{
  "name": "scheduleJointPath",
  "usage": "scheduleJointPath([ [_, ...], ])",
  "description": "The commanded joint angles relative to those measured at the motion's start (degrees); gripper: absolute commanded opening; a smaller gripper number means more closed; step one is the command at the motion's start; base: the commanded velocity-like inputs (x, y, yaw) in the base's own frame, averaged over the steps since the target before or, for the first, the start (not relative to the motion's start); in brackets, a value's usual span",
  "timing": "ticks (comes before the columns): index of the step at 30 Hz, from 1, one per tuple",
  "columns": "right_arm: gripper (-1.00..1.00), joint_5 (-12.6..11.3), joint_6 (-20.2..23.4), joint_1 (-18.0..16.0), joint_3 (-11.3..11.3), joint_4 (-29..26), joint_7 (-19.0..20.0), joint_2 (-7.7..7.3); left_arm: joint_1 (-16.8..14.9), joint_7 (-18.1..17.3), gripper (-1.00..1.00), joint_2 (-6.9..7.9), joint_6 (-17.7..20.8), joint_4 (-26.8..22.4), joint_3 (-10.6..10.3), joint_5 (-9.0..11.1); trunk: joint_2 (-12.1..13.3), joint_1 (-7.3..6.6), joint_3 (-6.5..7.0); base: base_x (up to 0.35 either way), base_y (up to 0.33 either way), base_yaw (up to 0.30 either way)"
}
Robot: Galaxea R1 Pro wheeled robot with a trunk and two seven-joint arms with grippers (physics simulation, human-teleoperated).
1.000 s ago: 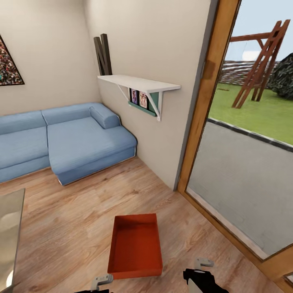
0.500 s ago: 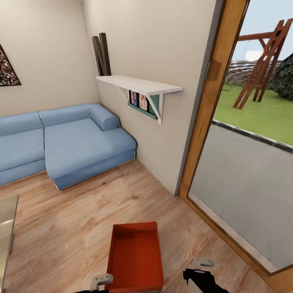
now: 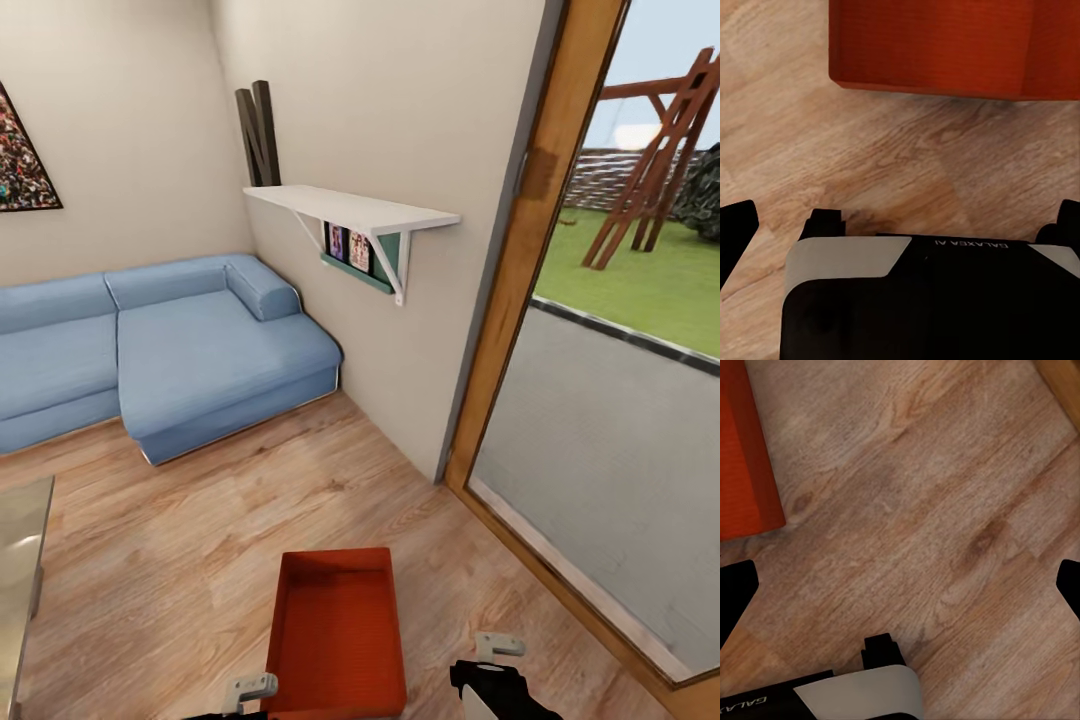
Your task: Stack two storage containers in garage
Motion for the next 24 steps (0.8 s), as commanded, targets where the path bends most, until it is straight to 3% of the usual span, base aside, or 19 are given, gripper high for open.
scheduleJointPath([
  [1, 1.00, -0.27, 0.36, -0.06, 0.48, -0.11, -0.44, -0.05, -0.01, -0.06, 1.00, -0.03, 0.38, -0.10, 0.19, 0.54, -0.05, 0.01, -0.06, 0.001, 0.000, 0.026],
  [9, 1.00, -0.27, 0.36, -0.07, 0.48, -0.11, -0.44, -0.05, -0.01, -0.06, 1.00, -0.10, 0.39, -0.10, 0.20, 0.55, -0.05, 0.01, -0.06, 0.009, 0.000, 0.004],
  [17, 1.00, -0.27, 0.36, -0.07, 0.47, -0.11, -0.44, -0.05, -0.01, -0.06, 1.00, -0.06, 0.36, -0.10, 0.21, 0.55, -0.05, 0.01, -0.06, 0.213, 0.000, 0.000],
  [24, 1.00, -0.21, 0.36, -0.06, 0.39, -0.11, -0.44, -0.07, -0.04, 0.03, 1.00, -0.11, 0.37, -0.10, 0.24, 0.54, -0.05, 0.01, -0.06, 0.021, 0.000, 0.000],
])
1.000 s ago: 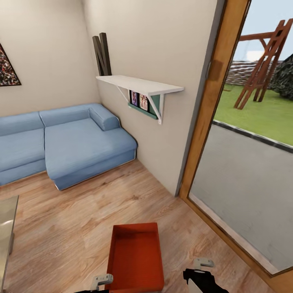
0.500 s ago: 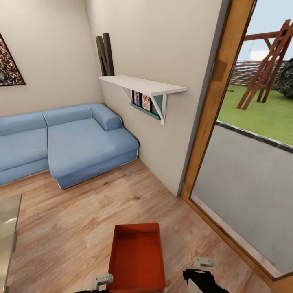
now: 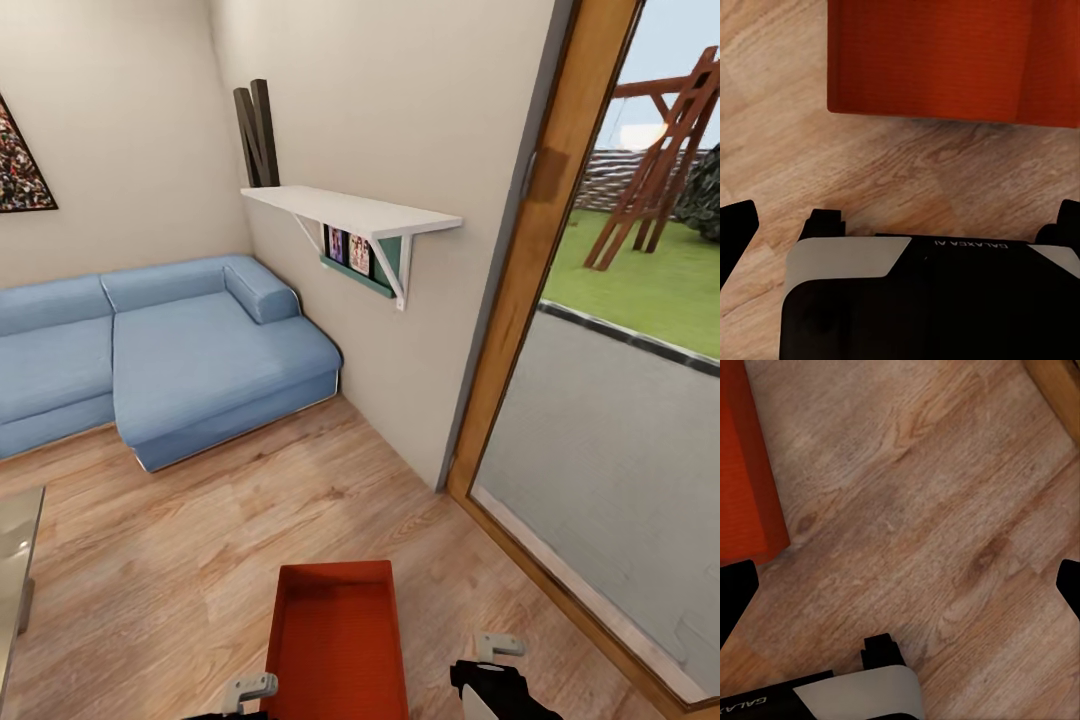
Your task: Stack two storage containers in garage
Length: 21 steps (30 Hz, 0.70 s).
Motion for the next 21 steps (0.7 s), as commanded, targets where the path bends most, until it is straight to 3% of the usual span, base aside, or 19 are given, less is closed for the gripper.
scheduleJointPath([
  [1, 1.00, -0.26, 0.36, -0.05, 0.48, -0.11, -0.44, -0.07, -0.02, -0.03, 1.00, -0.04, 0.38, -0.10, 0.21, 0.55, -0.05, 0.01, -0.06, 0.003, 0.000, 0.000],
  [21, 1.00, -0.24, 0.49, -0.05, 0.49, -0.61, -0.73, -0.12, -0.11, 0.04, 1.00, 0.13, 0.39, -0.33, 0.19, 0.39, -0.05, 0.01, -0.06, 0.044, 0.000, 0.000],
])
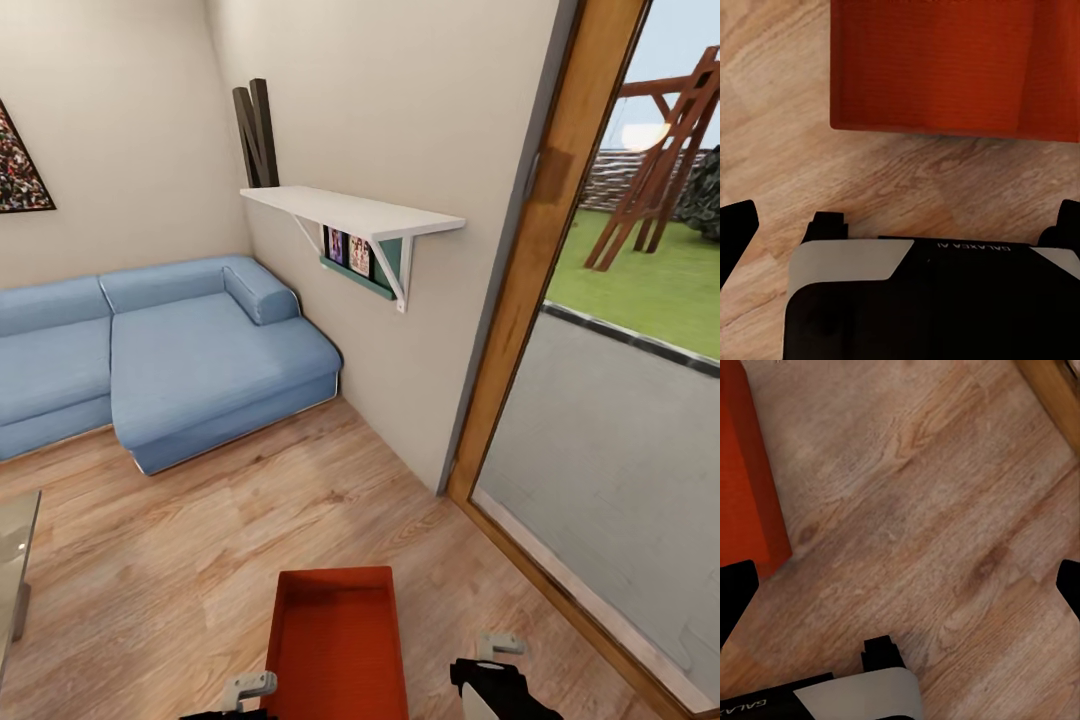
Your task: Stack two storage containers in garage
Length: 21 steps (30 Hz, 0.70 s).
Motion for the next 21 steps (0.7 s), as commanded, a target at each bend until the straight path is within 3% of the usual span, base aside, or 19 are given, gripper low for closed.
scheduleJointPath([
  [1, 1.00, -0.27, 0.57, -0.06, 0.37, -0.30, -0.51, -0.09, -0.03, -0.04, 1.00, -0.03, 0.40, -0.12, 0.17, 0.52, -0.05, 0.01, -0.06, 0.007, 0.000, 0.000],
  [4, 1.00, -0.27, 1.75, -0.06, 0.03, -3.51, -0.69, -0.08, -1.42, 0.18, 1.00, -0.12, 1.03, -0.18, 0.03, 0.52, -0.05, 0.01, -0.06, 0.003, 0.000, 0.000],
  [7, 1.00, -0.27, 8.03, -0.06, -0.13, -10.30, -0.77, -0.06, -8.00, 0.43, 1.00, -0.19, 4.80, -0.22, -0.01, 0.57, -0.05, 0.01, -0.06, 0.000, 0.000, 0.000],
  [9, 1.00, -0.37, 14.11, -0.07, -0.22, -13.00, -0.82, -0.06, -13.55, 0.46, 1.00, -0.21, 7.52, -0.14, -0.02, 0.55, -0.05, 0.01, -0.06, 0.000, 0.000, 0.000],
  [11, 1.00, -0.55, 22.40, -0.44, -0.30, -14.64, -0.84, 0.11, -20.89, 0.48, 1.00, -0.25, 13.29, -0.08, 0.03, 0.59, -0.05, 0.01, -0.06, 0.000, 0.000, 0.000],
  [13, 1.00, -0.59, 25.26, -1.07, -0.32, -15.52, -0.85, 0.54, -23.84, 0.49, 1.00, -0.27, 15.91, -0.07, 0.05, 0.61, -0.05, 0.01, -0.06, 0.000, 0.000, 0.000],
  [15, 1.00, -0.59, 28.20, -4.05, -0.37, -16.59, -0.89, 1.38, -27.09, 0.49, 1.00, -0.27, 18.33, -0.03, 0.06, 0.53, -0.05, 0.01, -0.06, 0.000, 0.000, 0.000],
  [18, 1.00, -0.78, 32.08, -8.10, -0.41, -17.03, -0.91, 1.98, -30.26, 0.78, 1.00, -0.25, 20.26, 0.11, 0.12, 0.47, -0.05, 0.01, -0.06, 0.000, 0.000, 0.000],
  [21, 1.00, -1.00, 33.13, -9.14, -0.42, -17.32, -0.85, 2.01, -30.90, 0.88, 1.00, -0.28, 20.81, 0.18, 0.25, 0.48, -0.05, 0.01, -0.06, 0.000, 0.000, 0.000],
])
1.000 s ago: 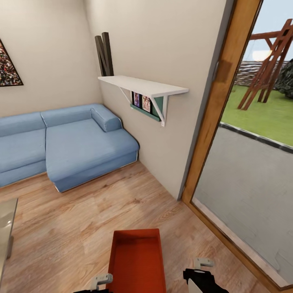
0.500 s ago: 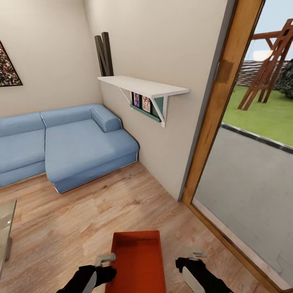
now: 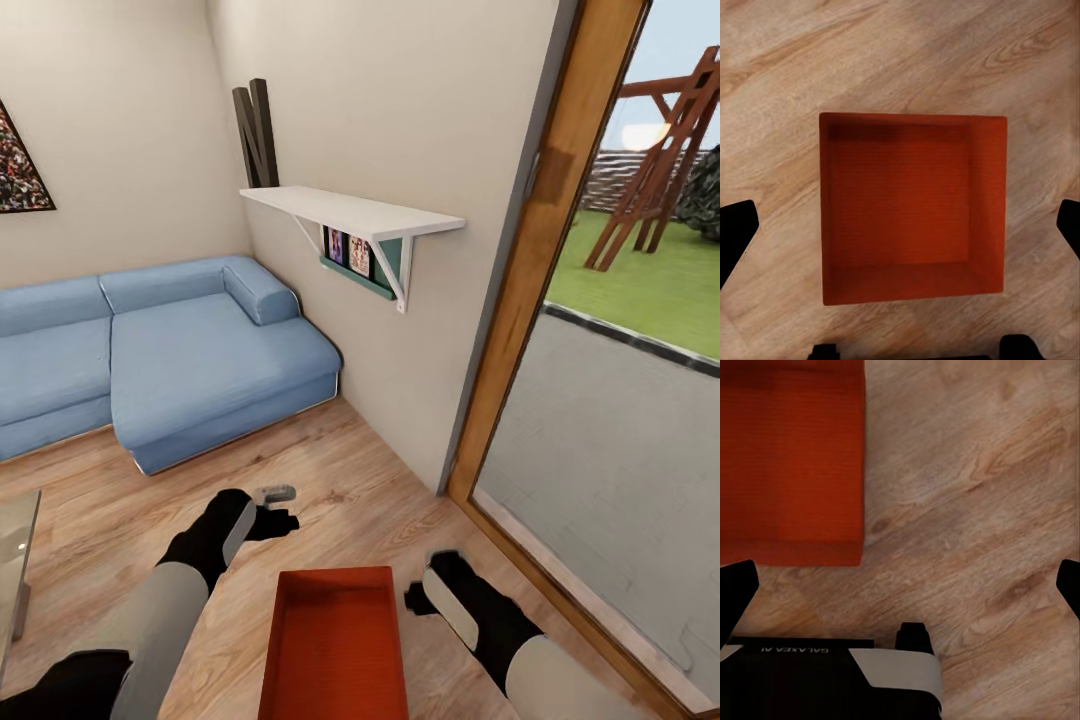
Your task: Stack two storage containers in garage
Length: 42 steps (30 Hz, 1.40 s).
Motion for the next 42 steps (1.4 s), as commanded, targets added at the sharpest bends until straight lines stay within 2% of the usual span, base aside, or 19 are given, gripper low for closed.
scheduleJointPath([
  [1, 1.00, -0.67, 0.27, -0.25, 0.23, -0.14, -0.54, -0.06, -0.04, 0.05, 1.00, -0.02, 0.38, -0.06, 0.24, 0.38, -0.05, 0.01, -0.07, 0.000, 0.000, 0.000],
  [8, 1.00, -0.77, 0.58, -0.57, 0.35, -0.17, -0.29, -0.09, 0.73, -0.43, 1.00, 0.20, 0.52, -0.09, 1.82, 0.48, -0.05, 0.01, -0.07, 0.000, 0.000, 0.000],
  [21, 1.00, -0.85, 0.59, -0.57, 0.40, -0.06, -0.25, -0.09, 1.44, -0.60, 1.00, 0.13, 0.52, -0.12, 2.04, 0.38, -0.05, 0.01, -0.07, 0.000, 0.000, 0.000],
  [22, 1.00, -0.87, 0.59, -0.57, 0.35, 0.06, -0.22, -0.09, 3.11, -0.68, 1.00, 0.02, 0.52, -0.12, 2.04, 0.42, -0.05, 0.01, -0.07, 0.000, 0.000, 0.000],
  [24, 1.00, -1.76, 0.59, -0.57, 0.40, 0.25, -0.16, 0.01, 3.74, -0.65, 1.00, -0.04, 0.52, 0.04, 2.12, 0.55, -0.05, 0.01, -0.07, 0.000, 0.000, 0.000],
  [33, 1.00, -2.83, 0.59, -0.57, 0.65, 7.53, 0.03, 0.24, 3.84, -0.19, 1.00, -0.08, 0.52, 7.03, 2.01, 0.43, -0.05, 0.01, -0.07, 0.000, 0.000, 0.000],
  [38, 1.00, -2.87, 0.59, -0.57, 0.81, 8.72, -0.07, 1.67, 3.84, 0.03, 1.00, -0.11, 0.52, 8.15, 1.92, 0.38, -0.05, 0.01, -0.07, 0.000, 0.000, 0.000],
  [42, 1.00, -2.87, 0.59, -0.54, 0.79, 8.89, -0.12, 2.04, 3.84, 0.03, 1.00, -0.13, 0.52, 8.36, 1.81, 0.15, -0.05, 0.01, -0.07, 0.000, 0.000, 0.000],
])
